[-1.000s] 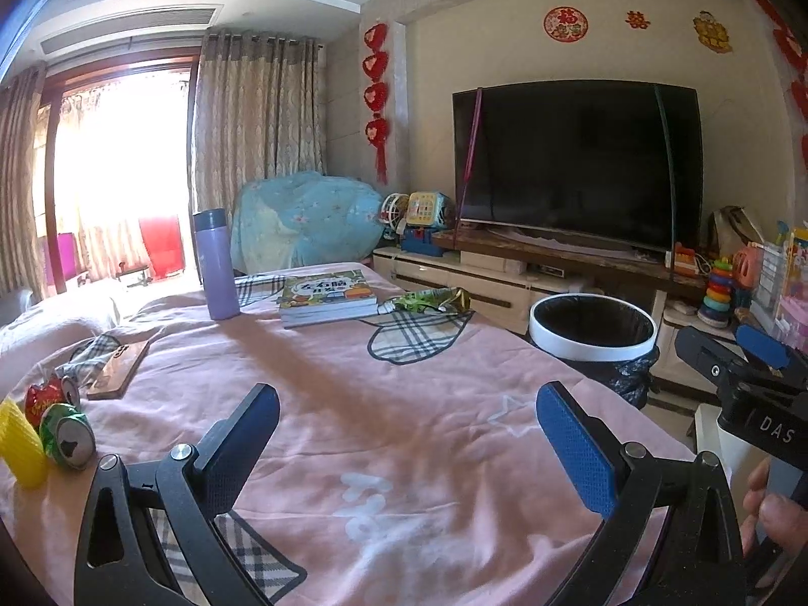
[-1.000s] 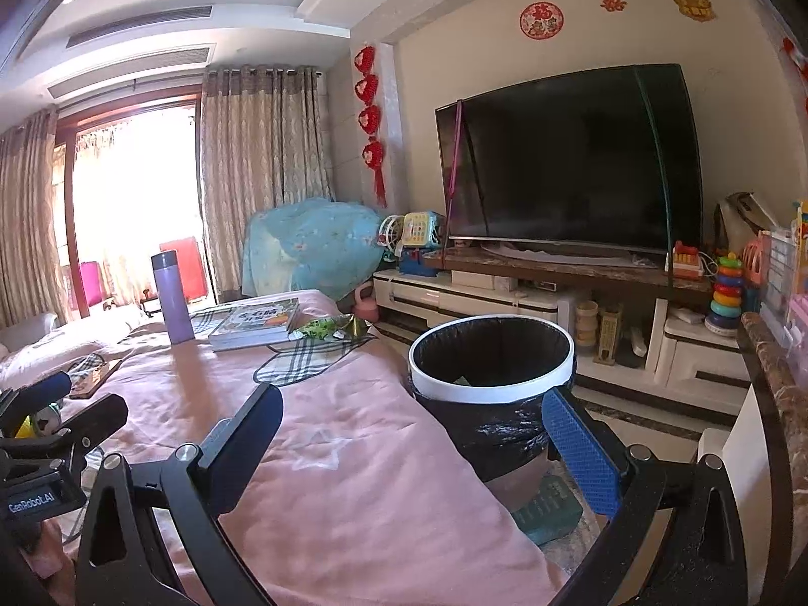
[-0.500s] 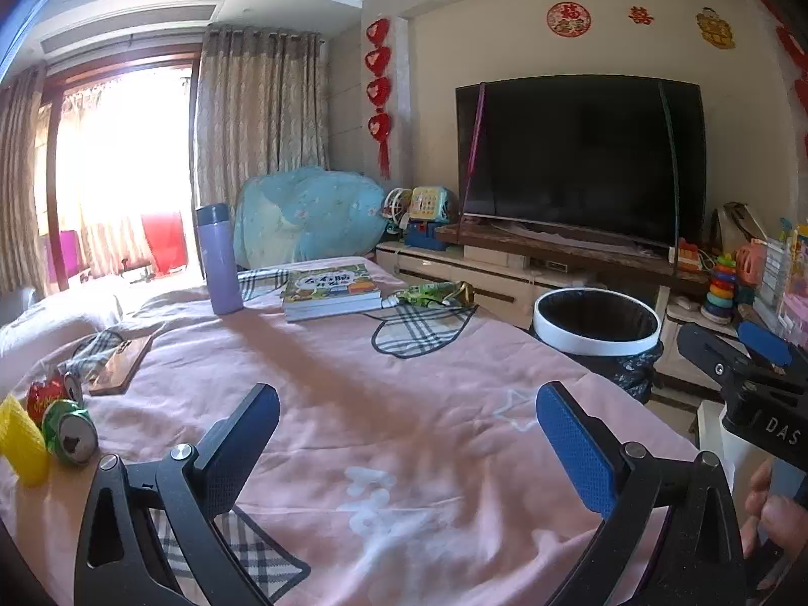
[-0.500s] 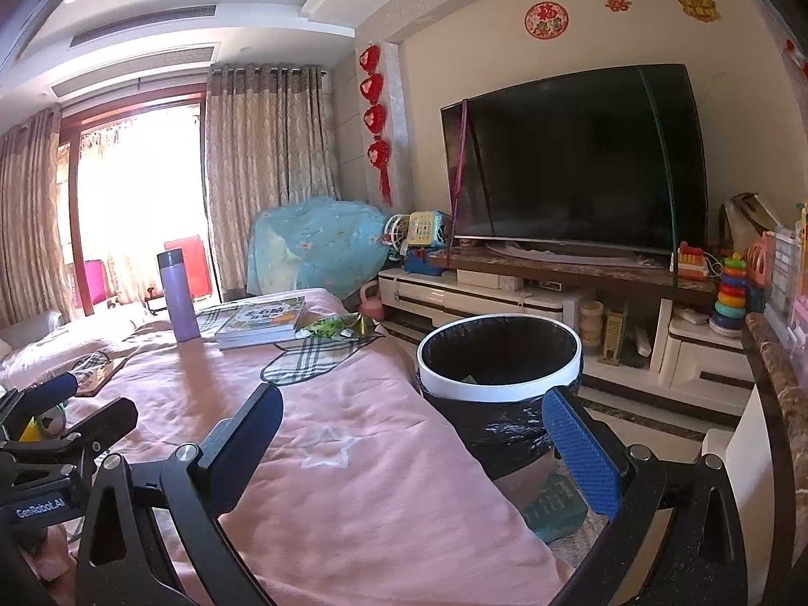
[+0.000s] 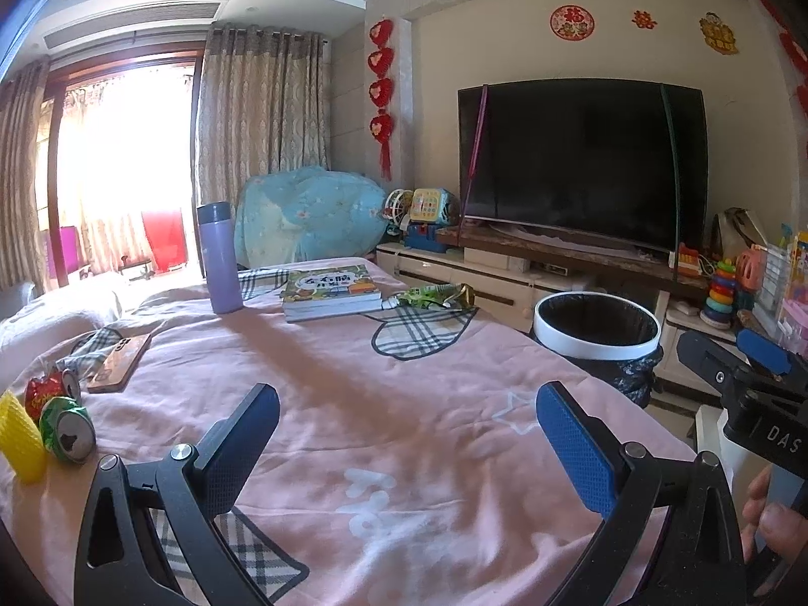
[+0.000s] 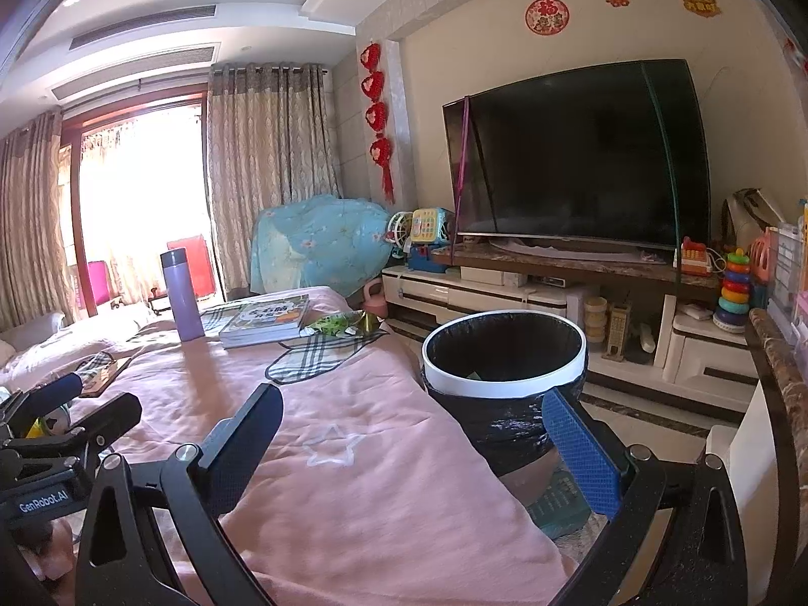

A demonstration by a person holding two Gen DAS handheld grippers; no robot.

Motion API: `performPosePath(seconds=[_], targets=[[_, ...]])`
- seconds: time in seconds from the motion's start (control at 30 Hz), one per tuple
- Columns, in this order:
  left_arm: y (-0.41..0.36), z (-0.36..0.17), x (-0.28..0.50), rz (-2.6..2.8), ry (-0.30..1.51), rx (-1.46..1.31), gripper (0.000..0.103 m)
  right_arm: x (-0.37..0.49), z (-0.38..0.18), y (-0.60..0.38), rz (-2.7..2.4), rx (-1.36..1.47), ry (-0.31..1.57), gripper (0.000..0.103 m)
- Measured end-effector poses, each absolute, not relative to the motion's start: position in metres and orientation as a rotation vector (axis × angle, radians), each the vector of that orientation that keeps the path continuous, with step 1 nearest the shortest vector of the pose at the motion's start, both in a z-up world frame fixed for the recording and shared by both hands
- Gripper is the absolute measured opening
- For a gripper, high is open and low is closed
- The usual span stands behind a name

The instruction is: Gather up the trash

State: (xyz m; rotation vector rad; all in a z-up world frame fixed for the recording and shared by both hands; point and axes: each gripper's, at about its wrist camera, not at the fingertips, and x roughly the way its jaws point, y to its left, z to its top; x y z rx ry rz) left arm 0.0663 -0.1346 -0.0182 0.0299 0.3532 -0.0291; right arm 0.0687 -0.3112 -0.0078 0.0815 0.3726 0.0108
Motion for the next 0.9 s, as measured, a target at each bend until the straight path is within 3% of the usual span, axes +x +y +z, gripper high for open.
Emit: performPosePath(seconds=[0.9], targets=[[-0.1329, -0.0195, 0.0683, -0.039, 0.362, 0.029, 0.102, 0.0657, -0.0044, -0.3031, 0.036, 0.074, 0.370, 0.103]])
